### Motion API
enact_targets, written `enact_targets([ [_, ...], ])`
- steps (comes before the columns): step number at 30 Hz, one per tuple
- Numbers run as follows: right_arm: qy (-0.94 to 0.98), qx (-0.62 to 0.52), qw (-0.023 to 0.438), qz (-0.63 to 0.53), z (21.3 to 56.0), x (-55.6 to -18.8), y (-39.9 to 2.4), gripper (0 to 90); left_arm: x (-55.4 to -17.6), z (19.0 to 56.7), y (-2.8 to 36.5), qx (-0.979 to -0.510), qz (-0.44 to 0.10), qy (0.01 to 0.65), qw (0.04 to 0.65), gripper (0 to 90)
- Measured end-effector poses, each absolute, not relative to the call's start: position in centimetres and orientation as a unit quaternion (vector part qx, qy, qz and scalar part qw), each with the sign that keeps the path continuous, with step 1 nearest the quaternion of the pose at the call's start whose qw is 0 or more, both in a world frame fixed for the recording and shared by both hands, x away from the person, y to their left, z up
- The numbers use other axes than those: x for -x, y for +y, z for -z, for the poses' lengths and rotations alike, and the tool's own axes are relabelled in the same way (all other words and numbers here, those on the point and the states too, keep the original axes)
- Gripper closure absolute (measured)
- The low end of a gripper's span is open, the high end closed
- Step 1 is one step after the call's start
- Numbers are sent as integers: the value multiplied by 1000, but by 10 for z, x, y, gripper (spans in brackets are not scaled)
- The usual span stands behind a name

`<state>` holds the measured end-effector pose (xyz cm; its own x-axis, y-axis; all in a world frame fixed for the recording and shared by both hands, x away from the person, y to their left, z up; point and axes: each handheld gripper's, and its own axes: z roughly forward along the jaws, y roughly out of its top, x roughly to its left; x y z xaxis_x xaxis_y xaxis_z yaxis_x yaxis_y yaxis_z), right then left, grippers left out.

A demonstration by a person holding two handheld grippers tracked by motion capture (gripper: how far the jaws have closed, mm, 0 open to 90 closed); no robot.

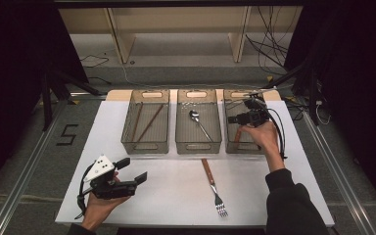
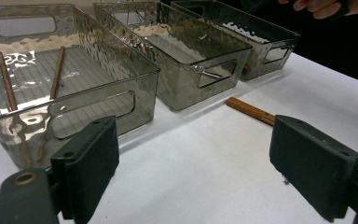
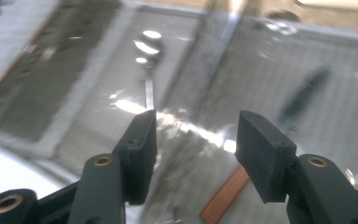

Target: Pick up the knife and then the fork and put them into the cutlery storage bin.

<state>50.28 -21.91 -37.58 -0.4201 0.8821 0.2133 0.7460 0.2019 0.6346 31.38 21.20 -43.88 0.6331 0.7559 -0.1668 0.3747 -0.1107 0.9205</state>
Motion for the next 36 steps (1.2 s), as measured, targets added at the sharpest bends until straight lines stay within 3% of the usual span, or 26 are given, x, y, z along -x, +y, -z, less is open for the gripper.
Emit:
enact_targets([
  [10, 803, -438, 87, -394, 370, -458, -197, 362, -314, 439, 212, -724, -177, 390, 541, 153],
  [22, 814, -385, 84, -426, 378, -411, -180, 354, -314, 440, 212, -723, -176, 393, 540, 153],
  [36, 840, -343, 61, -415, 400, -393, -153, 348, -314, 440, 214, -724, -175, 391, 541, 153],
])
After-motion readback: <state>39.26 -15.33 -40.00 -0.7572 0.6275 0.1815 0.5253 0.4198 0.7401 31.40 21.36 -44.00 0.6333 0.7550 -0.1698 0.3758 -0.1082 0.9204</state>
